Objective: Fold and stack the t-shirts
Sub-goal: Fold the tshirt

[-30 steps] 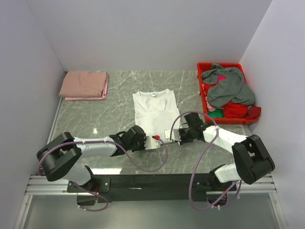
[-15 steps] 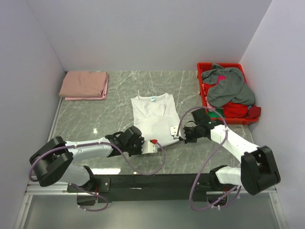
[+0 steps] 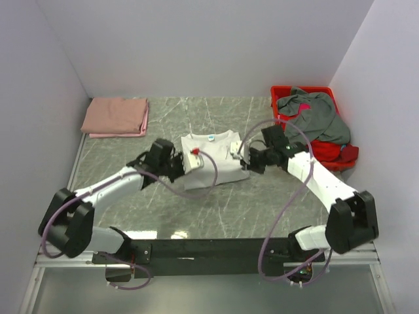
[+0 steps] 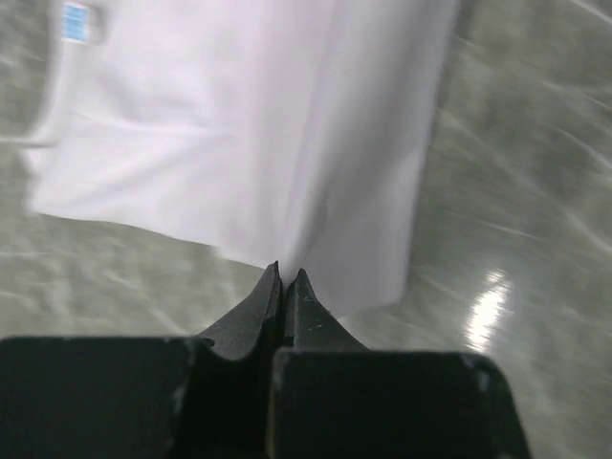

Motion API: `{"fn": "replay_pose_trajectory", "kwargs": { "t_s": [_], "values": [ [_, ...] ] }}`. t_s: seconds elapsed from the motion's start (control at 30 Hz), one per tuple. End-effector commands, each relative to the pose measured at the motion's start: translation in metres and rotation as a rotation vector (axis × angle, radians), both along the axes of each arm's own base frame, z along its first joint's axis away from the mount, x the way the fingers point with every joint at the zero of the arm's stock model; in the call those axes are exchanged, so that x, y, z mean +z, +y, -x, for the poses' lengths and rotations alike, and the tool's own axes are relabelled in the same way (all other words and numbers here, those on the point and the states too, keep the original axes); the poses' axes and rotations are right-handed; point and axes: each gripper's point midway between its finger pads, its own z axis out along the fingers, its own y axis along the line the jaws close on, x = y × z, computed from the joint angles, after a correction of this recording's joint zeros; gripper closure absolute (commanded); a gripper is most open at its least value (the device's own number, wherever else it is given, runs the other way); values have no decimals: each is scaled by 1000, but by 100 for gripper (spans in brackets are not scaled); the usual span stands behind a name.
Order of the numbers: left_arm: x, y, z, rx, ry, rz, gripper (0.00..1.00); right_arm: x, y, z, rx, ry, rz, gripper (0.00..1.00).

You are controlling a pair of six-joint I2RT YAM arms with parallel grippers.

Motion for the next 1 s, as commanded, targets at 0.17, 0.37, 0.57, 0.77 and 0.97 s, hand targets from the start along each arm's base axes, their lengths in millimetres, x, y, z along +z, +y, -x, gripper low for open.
{"fn": "replay_pose_trajectory", "kwargs": {
  "t_s": [0.17, 0.37, 0.57, 0.77, 0.97],
  "values": [
    [41, 0, -117, 38, -123, 105, 100, 43, 10, -137, -327, -55, -70, 100],
    [38, 10, -191, 165, -186, 140, 100, 34, 17, -218, -490, -69, -76, 100],
    [33, 12, -240, 255, -226, 143, 100, 17, 13, -264, -600, -81, -36, 100],
    [27, 9, -265, 286, -230, 147, 100, 7, 7, -284, -673, -103, -32, 100],
    [19, 9, -274, 296, -224, 138, 100, -4, 4, -293, -711, -106, -20, 100]
  ]
}}
